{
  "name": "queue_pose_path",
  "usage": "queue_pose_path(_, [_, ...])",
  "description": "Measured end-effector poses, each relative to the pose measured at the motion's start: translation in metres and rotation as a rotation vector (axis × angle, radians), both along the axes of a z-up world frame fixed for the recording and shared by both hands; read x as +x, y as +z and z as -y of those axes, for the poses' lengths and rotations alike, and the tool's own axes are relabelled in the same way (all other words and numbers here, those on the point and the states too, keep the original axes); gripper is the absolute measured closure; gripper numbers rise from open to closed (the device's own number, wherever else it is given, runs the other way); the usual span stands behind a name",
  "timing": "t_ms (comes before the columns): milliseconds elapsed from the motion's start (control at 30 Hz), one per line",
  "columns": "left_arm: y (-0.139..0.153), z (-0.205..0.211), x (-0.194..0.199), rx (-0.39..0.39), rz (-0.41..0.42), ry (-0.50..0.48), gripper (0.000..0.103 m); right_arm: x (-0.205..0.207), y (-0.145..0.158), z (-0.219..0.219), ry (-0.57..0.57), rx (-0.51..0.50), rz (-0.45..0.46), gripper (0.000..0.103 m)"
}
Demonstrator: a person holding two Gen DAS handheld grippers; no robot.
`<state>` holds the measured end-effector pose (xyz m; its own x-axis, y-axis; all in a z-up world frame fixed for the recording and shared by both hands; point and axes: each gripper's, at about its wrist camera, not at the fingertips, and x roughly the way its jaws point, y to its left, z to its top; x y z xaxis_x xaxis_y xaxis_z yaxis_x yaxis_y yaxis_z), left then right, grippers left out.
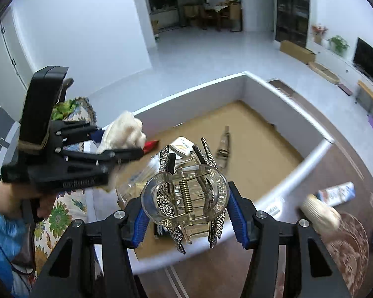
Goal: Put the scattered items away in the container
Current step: 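Lower both items into the box and open both tools, then withdraw both tools back over the table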
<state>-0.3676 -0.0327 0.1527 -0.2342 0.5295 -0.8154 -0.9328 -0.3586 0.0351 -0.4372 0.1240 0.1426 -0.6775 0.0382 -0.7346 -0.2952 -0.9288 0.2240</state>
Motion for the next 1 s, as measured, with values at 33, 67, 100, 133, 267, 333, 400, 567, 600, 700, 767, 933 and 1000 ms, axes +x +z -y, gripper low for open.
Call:
queue_pose_path(33, [-0.006, 0.002, -0.005, -0.008, 0.01, 0.009, 0.062, -0.013, -0.006, 0.003, 0.004, 0.012, 0.017, 0.047])
queue_pose_path(67, [-0.013, 0.004, -0.011, -0.019, 0.021, 0.017, 0.062, -0.023, -0.012, 0.004, 0.007, 0.019, 0.031, 0.047])
queue_pose_path(100, [-0.02, 0.005, -0.015, -0.032, 0.028, 0.024, 0.062, -0.032, -0.018, 0.005, 0.007, 0.028, 0.051, 0.047])
queue_pose_path(133, [-0.025, 0.005, -0.019, -0.042, 0.032, 0.028, 0.062, -0.04, -0.026, 0.006, 0.004, 0.041, 0.072, 0.047])
queue_pose_path(267, [-0.045, 0.006, -0.031, -0.088, 0.042, 0.039, 0.061, -0.062, -0.048, 0.005, -0.009, 0.054, 0.138, 0.047])
queue_pose_path(333, [-0.053, 0.006, -0.034, -0.104, 0.046, 0.051, 0.061, -0.066, -0.059, 0.0, -0.016, 0.043, 0.155, 0.046])
queue_pose_path(400, [-0.06, 0.003, -0.038, -0.123, 0.044, 0.072, 0.056, -0.068, -0.068, -0.003, -0.024, 0.019, 0.164, 0.037])
queue_pose_path(567, [-0.069, -0.005, -0.043, -0.145, 0.019, 0.115, 0.029, -0.064, -0.082, -0.01, -0.051, 0.005, 0.139, 0.022])
queue_pose_path(600, [-0.068, -0.004, -0.043, -0.139, 0.011, 0.125, 0.029, -0.063, -0.083, -0.013, -0.056, -0.003, 0.134, 0.022])
queue_pose_path(700, [-0.061, -0.003, -0.037, -0.117, -0.003, 0.135, 0.029, -0.049, -0.076, -0.017, -0.076, -0.017, 0.091, 0.022])
queue_pose_path(767, [-0.05, -0.004, -0.023, -0.099, -0.036, 0.128, 0.029, -0.032, -0.067, -0.018, -0.094, -0.008, 0.055, 0.022])
queue_pose_path(933, [-0.019, -0.007, 0.058, -0.009, -0.101, -0.021, 0.028, 0.064, -0.054, -0.024, -0.212, 0.047, -0.064, 0.009])
queue_pose_path(1000, [-0.012, -0.01, 0.099, 0.022, -0.104, -0.1, 0.021, 0.113, -0.064, -0.028, -0.293, 0.087, -0.071, 0.005])
